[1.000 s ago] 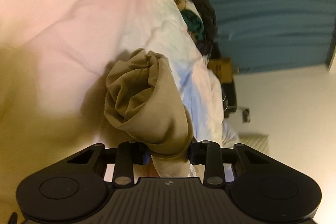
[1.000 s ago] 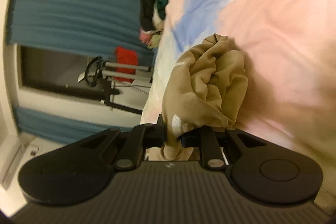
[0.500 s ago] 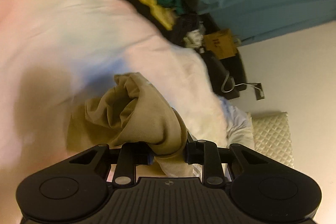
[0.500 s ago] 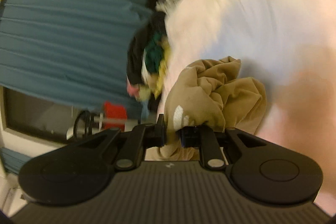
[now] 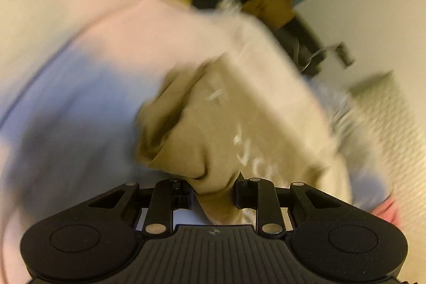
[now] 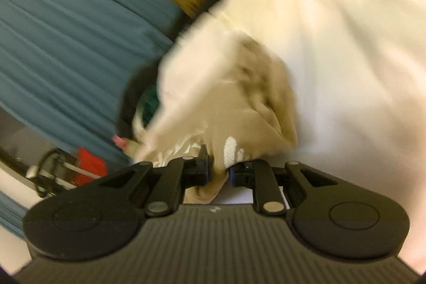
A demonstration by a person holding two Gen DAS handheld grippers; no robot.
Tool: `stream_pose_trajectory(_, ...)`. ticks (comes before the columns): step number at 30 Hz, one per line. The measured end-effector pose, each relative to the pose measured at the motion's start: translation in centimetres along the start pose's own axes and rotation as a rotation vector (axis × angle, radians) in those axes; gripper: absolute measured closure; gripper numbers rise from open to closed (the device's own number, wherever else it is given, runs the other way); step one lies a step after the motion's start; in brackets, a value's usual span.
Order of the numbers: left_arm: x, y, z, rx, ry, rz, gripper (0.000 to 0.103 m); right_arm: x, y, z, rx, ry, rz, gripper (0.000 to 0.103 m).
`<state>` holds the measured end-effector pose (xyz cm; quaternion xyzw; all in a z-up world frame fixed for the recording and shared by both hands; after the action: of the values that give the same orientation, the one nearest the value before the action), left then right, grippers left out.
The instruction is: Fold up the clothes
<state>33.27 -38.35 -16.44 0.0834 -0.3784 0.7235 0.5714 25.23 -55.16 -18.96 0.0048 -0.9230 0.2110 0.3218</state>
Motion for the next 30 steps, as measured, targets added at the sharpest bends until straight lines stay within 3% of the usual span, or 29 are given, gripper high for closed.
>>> stream_pose_trajectory(6, 1.5, 2.0, 0.0, -0.167, -0.079, 0.000, 0.056, -0.3, 2.0, 1.0, 0.022, 0.062, -0.043, 0.080)
stream_pose_trajectory(8, 2.7, 2.1, 0.7, -0.193, -0.115, -0.007, 0.049, 0.9, 2.3, 0.5, 0.058, 0.143, -0.065, 0.076)
stream_pose_trajectory(10, 4.1, 1.7, 1.5, -0.244, -0.150, -0.003, 0.039, 3.0, 2.3, -0.2, 0.084, 0.158, -0.074, 0.076)
stream_pose_trajectory(11, 5.8, 1.7, 2.0, -0.271, -0.164, 0.006, 0.033, 4.1, 2.3, -0.6, 0.096, 0.154, -0.078, 0.076)
stream_pose_trajectory(20, 21.2, 2.8, 11.6, -0.447, -0.110, 0.138, 0.020, 17.3, 2.2, -8.0, 0.381, 0.079, 0.069, 0.076)
stream_pose_trajectory(27, 32.4, 7.1, 16.3, -0.596, -0.105, 0.248, 0.015, 29.1, 5.1, -12.3, 0.539, 0.011, 0.193, 0.076)
stream_pose_trajectory(29, 35.5, 8.4, 17.6, -0.640, -0.104, 0.279, 0.005, 31.8, 6.0, -13.0, 0.582, -0.005, 0.245, 0.063)
stream_pose_trajectory(30, 37.1, 9.1, 18.3, -0.662, -0.104, 0.295, 0.005, 33.0, 6.5, -13.1, 0.597, -0.016, 0.271, 0.044)
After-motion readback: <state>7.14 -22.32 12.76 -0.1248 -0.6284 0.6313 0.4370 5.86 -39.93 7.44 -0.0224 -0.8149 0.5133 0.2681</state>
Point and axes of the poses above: each gripper's, at about its wrist camera, not at the fingertips, and x roughly against the way its jaws point, z to its right, y to its underside, the point moved 7 cm from there along -x, roughly the way its jaws point, and after that the axes turned 10 degrees about y, right-handed, at the moved point
